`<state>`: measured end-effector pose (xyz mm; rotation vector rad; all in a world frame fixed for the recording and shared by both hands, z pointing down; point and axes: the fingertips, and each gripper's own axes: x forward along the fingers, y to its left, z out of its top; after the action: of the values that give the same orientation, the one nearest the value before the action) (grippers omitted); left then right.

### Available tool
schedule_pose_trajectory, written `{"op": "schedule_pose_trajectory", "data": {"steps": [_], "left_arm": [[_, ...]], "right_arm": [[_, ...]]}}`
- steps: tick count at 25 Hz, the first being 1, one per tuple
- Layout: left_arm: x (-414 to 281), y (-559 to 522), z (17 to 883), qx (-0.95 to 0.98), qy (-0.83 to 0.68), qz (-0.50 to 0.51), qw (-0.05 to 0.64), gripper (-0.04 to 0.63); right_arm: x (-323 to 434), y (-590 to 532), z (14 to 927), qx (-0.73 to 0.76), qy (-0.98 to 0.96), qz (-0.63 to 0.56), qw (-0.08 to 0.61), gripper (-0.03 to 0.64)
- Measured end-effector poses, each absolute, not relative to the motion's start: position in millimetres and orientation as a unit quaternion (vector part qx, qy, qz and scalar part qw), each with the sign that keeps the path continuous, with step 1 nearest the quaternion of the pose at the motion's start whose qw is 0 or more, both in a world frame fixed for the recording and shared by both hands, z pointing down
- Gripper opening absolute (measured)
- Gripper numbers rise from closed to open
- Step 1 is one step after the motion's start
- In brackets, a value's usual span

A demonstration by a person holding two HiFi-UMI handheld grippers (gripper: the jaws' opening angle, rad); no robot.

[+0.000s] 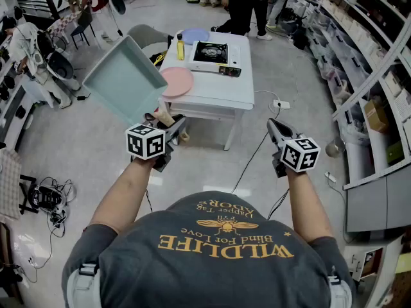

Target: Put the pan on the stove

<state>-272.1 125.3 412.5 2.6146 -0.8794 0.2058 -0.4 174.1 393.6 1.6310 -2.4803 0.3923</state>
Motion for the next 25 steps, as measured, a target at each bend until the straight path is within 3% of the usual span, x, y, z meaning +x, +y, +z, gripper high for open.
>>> {"op": "schedule_pose_trajectory", "data": {"steps": [25], "left_arm": [[-187.9,151.8,400.7,0.93,-0.302,0.069,0.198,0.057]], "right_arm": [[72.8,201.2,381.0,0.539,-0.832,0.098,0.092,0.0]]}}
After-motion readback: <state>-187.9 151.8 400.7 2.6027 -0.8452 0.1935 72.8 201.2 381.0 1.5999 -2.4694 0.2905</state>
